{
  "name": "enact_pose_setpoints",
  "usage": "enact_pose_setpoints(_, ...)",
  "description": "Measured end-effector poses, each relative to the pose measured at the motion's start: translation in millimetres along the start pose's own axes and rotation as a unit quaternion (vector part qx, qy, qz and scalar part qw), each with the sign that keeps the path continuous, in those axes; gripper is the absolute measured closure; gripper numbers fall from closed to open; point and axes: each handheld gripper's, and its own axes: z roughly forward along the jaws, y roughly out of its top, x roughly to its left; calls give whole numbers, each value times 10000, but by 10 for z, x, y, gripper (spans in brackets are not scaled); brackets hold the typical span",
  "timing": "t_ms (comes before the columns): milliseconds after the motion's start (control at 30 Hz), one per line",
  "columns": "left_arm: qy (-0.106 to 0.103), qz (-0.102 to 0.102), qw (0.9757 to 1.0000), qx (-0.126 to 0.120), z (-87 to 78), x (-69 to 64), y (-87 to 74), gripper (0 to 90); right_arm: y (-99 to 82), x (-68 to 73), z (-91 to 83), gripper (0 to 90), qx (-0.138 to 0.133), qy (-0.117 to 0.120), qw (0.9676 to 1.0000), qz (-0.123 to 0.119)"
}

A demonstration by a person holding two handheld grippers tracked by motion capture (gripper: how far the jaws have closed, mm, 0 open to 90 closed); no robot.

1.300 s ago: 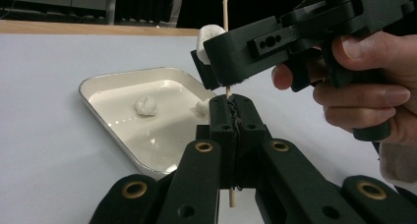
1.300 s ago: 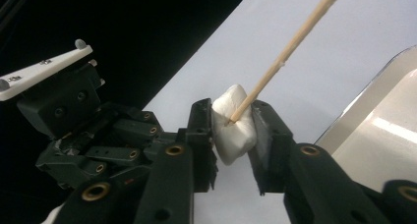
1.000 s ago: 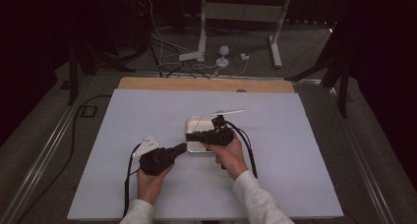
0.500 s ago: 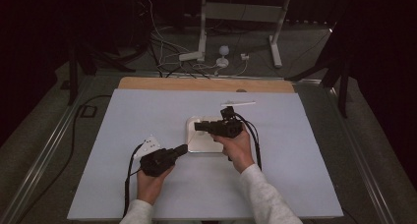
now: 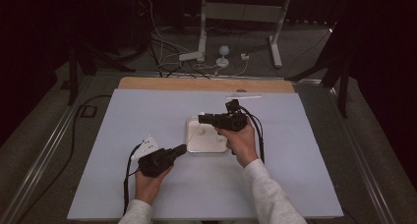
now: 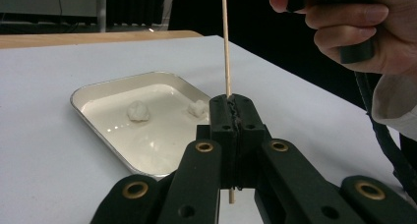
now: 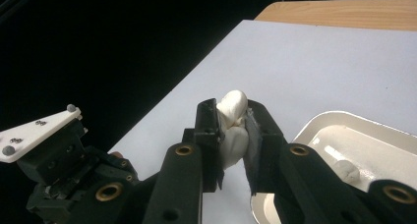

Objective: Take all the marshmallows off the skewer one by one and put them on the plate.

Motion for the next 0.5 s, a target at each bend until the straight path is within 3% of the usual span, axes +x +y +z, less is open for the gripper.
enact_pose_setpoints(400, 19, 46, 10000, -15, -22, -2, 8, 900, 58, -26, -19, 783, -83, -35, 10000, -24)
enact_pose_setpoints(500, 73, 111, 9998, 113, -25, 0, -5, 900, 63, -36, -36, 786, -125, -93, 9999, -28)
